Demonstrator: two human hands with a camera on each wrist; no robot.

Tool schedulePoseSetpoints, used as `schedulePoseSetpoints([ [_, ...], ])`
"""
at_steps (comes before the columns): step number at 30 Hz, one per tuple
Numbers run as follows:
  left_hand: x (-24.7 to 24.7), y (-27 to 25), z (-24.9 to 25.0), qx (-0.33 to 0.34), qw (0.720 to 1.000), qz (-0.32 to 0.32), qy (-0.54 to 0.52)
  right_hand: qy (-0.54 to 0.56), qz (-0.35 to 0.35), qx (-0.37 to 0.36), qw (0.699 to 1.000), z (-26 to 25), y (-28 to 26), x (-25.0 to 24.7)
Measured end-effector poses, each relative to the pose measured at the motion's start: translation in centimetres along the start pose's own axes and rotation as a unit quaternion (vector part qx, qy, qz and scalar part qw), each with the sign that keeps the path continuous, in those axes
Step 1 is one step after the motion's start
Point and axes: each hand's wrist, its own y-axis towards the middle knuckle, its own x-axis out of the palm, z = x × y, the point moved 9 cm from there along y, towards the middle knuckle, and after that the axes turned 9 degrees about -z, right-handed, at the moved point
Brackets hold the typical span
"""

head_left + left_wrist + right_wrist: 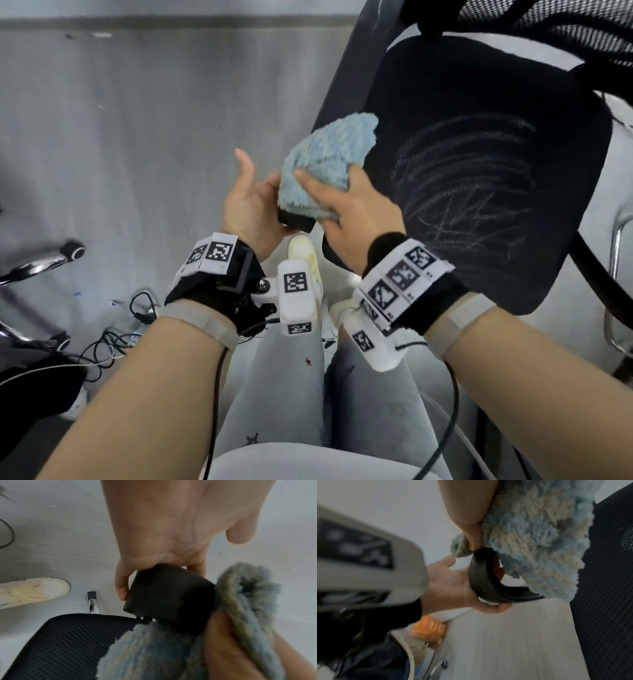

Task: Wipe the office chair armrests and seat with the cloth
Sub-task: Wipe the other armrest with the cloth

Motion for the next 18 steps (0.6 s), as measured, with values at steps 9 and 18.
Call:
schedulePoseSetpoints([
  [9,-1.0,-0.3,-0.1,0.046,0.998,0.033,0.026,-0.126,-0.049,-0.037,0.99,-0.1,-2.0,5.0],
  [18,-0.3,0.2,0.3,-0.018,0.992,0.035,0.119,-0.091,-0.034,-0.012,0.995,3.2,-1.6,3.3],
])
